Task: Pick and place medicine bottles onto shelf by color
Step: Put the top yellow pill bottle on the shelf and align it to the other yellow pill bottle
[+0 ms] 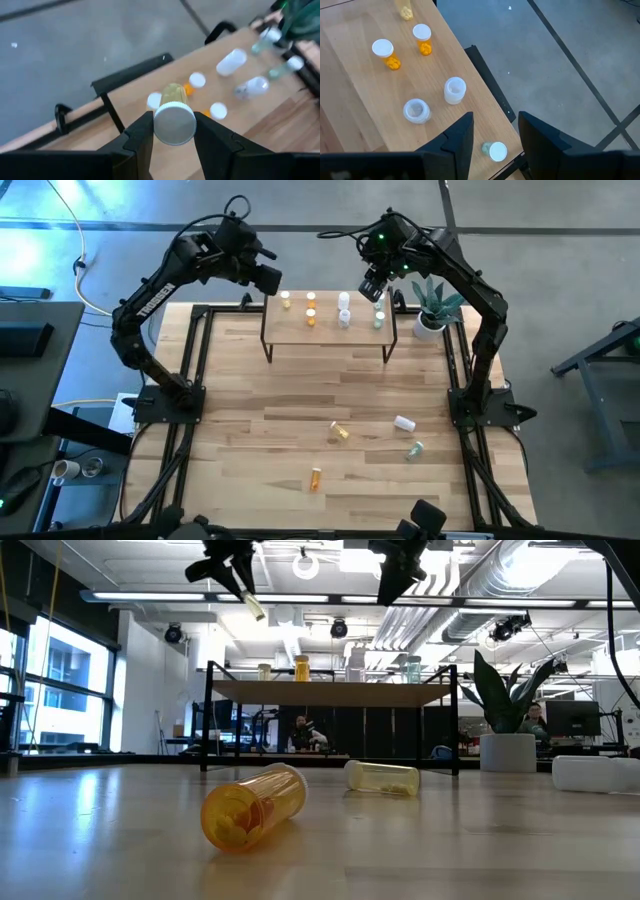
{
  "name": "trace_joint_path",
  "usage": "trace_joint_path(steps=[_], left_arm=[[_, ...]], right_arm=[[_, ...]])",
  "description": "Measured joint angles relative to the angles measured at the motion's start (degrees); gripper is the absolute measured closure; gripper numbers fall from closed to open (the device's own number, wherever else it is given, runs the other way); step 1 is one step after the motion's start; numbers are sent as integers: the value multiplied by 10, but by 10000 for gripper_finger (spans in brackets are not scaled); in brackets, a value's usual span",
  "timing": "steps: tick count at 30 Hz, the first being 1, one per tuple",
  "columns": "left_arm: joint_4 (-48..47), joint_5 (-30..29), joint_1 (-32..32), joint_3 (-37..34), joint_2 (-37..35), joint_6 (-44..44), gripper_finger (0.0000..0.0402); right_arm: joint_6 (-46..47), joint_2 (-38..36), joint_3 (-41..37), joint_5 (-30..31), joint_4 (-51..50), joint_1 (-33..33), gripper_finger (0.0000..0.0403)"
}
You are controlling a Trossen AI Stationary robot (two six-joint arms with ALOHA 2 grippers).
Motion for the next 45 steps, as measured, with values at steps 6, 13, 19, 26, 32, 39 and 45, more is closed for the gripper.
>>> trace_joint_path(steps=[6, 13, 19, 26, 32, 39, 45], left_arm=[[-41, 17, -14, 0, 34, -5, 282], [-66, 30, -41, 0, 81, 15, 282], [-81, 30, -50, 0, 114, 20, 282], [-104, 25, -52, 0, 143, 30, 282], [-109, 25, -53, 0, 157, 35, 282], [-118, 8, -57, 0, 161, 39, 282], [-119, 3, -57, 0, 162, 39, 282]], right_arm=[[0, 0, 0, 0, 0, 0, 256], [0, 0, 0, 0, 0, 0, 256], [0, 0, 0, 0, 0, 0, 256], [0, 0, 0, 0, 0, 0, 256], [0, 0, 0, 0, 0, 0, 256], [6, 0, 0, 0, 0, 0, 256], [15, 0, 0, 0, 0, 0, 256]])
